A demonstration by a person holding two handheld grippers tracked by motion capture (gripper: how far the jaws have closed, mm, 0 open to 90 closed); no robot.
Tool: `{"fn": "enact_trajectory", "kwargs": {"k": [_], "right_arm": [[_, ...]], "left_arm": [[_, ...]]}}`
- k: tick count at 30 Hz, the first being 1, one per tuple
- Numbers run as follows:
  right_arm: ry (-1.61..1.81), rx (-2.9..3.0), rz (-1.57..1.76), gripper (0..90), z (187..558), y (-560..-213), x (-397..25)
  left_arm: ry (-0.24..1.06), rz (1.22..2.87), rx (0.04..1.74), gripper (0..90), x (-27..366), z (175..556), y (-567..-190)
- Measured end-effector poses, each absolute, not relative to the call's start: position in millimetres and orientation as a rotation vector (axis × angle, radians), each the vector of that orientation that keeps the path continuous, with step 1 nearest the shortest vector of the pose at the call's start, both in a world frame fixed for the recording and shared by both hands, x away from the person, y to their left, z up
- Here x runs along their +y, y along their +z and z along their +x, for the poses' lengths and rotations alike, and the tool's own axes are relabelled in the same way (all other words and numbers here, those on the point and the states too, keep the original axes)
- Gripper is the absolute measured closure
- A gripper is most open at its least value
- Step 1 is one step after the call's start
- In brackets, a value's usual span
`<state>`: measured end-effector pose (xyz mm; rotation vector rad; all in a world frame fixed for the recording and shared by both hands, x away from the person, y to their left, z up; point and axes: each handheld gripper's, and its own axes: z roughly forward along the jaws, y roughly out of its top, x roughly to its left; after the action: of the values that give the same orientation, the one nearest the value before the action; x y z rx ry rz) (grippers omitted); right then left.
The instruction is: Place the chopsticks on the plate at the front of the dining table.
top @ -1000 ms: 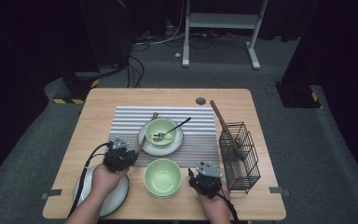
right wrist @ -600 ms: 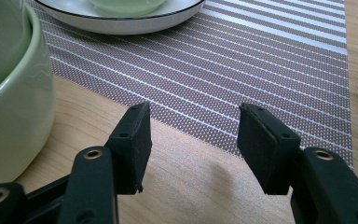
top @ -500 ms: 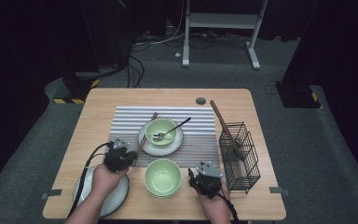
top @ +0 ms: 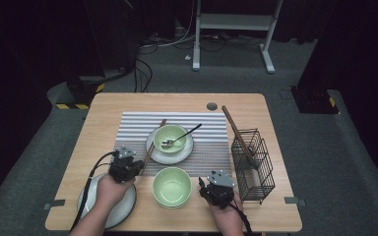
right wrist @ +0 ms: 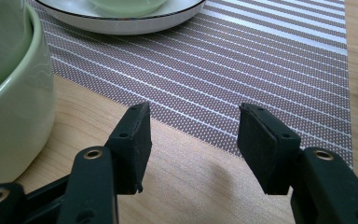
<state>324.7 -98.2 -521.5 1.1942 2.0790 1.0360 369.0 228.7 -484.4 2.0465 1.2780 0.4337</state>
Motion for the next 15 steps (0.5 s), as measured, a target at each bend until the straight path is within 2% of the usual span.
{"fn": "enact_trajectory", "kwargs": {"k": [15], "right_arm": [[1.037, 2.078, 1.194, 44.2, 324.5, -521.5, -98.2]], "left_arm": [[0.474, 2.014, 1.256, 82.5, 228.4, 367.5, -476.2]]}}
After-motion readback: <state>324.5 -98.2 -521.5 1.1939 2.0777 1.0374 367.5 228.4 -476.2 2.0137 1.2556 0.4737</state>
